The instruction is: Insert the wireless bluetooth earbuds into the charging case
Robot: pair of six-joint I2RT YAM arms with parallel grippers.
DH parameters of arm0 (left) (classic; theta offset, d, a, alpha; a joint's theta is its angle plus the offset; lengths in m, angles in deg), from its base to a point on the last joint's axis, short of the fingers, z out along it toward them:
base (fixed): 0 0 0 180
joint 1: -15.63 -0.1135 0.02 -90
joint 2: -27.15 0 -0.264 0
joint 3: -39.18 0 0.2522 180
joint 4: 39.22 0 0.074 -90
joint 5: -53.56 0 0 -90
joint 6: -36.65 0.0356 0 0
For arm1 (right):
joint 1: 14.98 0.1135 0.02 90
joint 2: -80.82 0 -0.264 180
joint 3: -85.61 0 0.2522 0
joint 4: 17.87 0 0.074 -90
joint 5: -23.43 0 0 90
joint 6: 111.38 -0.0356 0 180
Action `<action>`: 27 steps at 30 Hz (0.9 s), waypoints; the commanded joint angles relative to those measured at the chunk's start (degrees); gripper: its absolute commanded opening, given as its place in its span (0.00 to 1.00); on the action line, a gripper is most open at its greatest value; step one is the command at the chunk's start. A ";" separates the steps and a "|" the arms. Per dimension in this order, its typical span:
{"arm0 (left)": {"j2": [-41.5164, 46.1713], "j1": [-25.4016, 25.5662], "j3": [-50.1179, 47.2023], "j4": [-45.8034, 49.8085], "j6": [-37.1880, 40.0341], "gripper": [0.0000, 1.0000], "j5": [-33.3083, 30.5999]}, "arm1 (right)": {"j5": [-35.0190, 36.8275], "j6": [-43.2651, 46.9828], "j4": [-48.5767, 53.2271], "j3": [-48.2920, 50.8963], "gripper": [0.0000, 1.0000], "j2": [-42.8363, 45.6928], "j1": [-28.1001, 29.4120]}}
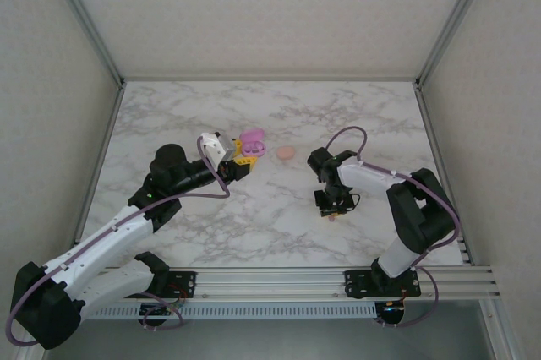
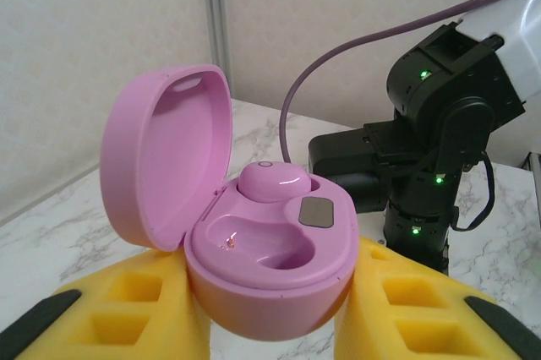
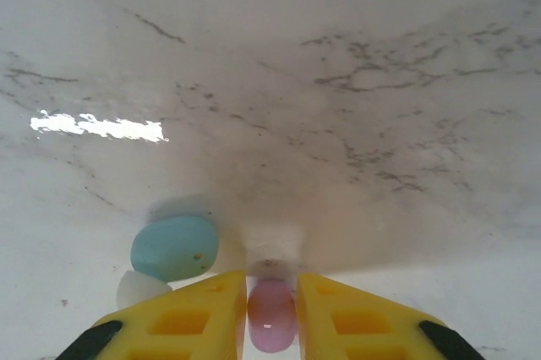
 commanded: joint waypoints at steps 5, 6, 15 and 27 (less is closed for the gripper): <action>0.93 0.54 -0.59 -0.39 0.13 0.32 -0.34 | 0.63 -3.22 0.09 2.24 0.26 3.65 -0.89; 0.97 0.58 -0.60 -0.39 0.10 0.32 -0.25 | -0.18 -3.11 -0.33 2.47 0.27 3.69 -1.02; 0.81 0.51 -0.60 -0.82 -0.19 0.32 0.01 | -0.73 -2.71 -0.85 2.61 0.28 2.12 -1.11; 1.07 0.55 -0.65 -0.74 -0.03 0.32 -0.07 | 0.85 -2.48 -0.97 2.60 0.25 0.77 -1.17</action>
